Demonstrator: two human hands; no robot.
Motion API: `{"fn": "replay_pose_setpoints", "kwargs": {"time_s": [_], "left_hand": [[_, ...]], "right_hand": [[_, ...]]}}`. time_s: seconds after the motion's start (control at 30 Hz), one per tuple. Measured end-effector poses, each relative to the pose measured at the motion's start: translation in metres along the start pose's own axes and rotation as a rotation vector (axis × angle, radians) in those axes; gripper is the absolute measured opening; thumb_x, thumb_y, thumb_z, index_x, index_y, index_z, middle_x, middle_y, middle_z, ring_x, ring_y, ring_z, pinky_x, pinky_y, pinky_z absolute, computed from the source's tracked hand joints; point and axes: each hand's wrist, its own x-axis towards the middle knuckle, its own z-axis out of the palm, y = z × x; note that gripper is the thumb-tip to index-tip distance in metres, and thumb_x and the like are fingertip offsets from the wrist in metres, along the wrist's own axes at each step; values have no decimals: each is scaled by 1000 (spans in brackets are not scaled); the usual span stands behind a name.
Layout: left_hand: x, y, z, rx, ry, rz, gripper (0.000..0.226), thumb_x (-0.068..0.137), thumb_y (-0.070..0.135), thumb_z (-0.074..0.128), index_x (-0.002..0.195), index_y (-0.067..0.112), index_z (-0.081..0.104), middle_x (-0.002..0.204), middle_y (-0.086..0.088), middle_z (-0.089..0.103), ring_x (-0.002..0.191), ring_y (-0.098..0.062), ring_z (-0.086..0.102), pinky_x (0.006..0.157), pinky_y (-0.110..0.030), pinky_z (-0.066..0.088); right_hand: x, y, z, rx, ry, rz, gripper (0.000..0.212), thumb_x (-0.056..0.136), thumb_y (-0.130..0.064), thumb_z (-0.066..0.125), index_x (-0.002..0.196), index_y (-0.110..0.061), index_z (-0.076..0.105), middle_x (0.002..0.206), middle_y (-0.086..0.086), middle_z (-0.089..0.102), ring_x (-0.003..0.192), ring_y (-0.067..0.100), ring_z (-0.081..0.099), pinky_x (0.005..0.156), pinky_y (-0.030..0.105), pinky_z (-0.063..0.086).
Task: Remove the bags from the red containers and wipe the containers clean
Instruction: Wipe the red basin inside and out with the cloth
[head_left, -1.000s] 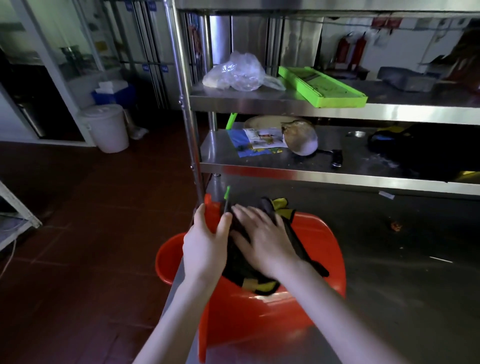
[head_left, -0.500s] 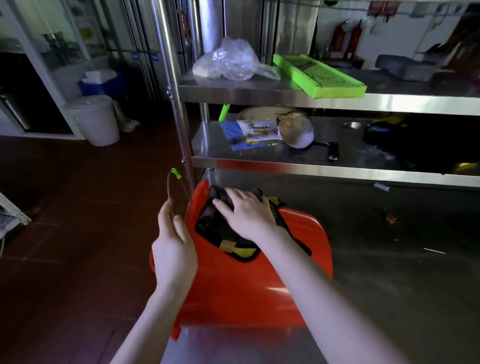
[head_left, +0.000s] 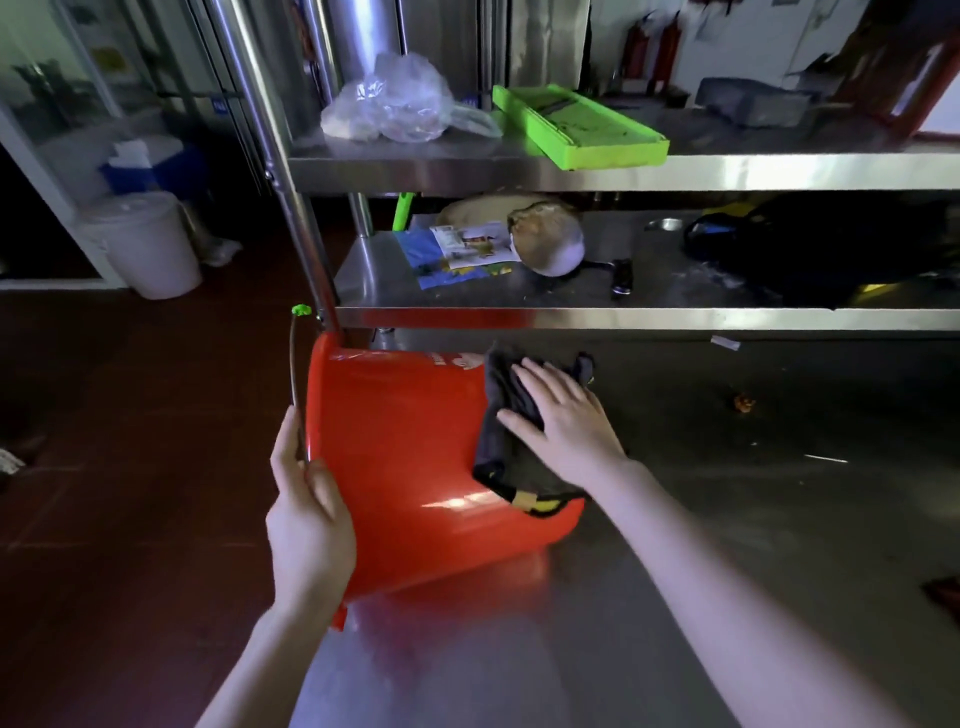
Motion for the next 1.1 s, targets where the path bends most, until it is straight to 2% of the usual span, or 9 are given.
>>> {"fn": "replay_pose_setpoints", "kwargs": {"time_s": [0.17,0.33,0.43,0.5,0.63,0.73,0.8,0.97,1.1], "left_hand": [[9,-7,-1,14,15,13,51,103,29,29,136,67,19,57,-11,55,34,-13,46,30,-22,36],[23,-15,-24,29,-40,44,51,103,28,32,138,65,24,56,5,55,36,-21,50,30,-21,39],[21,-13,-26,28,-51,61,52,101,28,33,139,63,26,56,-3,60,31,-13,46,31,-15,34],[15,-10,-23,8,-41,71,52,102,26,34,142,59,27,65,-12,64,31,-11,45,31,-16,33],[8,-10,-17,-24,-36,77,54,99,27,36,138,63,26,52,10,54,33,-16,45,33,-25,35],[10,-15,-16,-6,-66,92,57,101,13,41,145,48,31,76,40,61,49,9,53,46,-3,36],[12,-18,-21,-16,-82,73,57,101,11,40,145,46,31,81,52,53,54,12,55,49,-3,38],[21,-19,-24,-89,-44,71,56,101,22,37,136,65,28,48,-5,52,33,-11,40,34,-18,32],[10,-22,-26,-133,-47,97,52,99,33,33,140,63,26,45,-1,46,33,-8,37,34,-18,31]], "right_hand": [[-18,-3,19,-28,102,16,72,94,-67,13,154,-29,17,161,-14,11,150,11,4,118,53,19],[-83,-21,38,-104,233,-116,71,97,-63,27,155,-22,19,162,-7,15,150,17,11,117,56,16],[-71,-26,28,-156,178,-210,72,96,-65,28,154,-23,22,161,-8,21,149,14,15,116,54,21],[-45,-37,14,-164,133,-116,72,95,-68,21,153,-26,26,159,-11,25,148,11,19,117,51,21],[-12,-98,14,-76,167,63,69,95,-64,20,150,-24,33,155,-8,34,144,16,29,115,55,18],[-9,-160,32,-29,233,-171,64,95,-59,31,147,-23,39,153,-6,39,142,19,33,112,57,23],[-5,-180,35,-14,222,-330,60,97,-57,32,147,-23,38,155,-6,36,144,18,28,114,56,21],[8,-124,16,-35,204,-193,68,91,-68,27,147,-31,37,155,-11,34,144,9,28,116,45,22],[4,-43,1,-35,53,192,71,90,-71,17,144,-31,39,152,-10,39,143,12,29,114,42,26]]}}
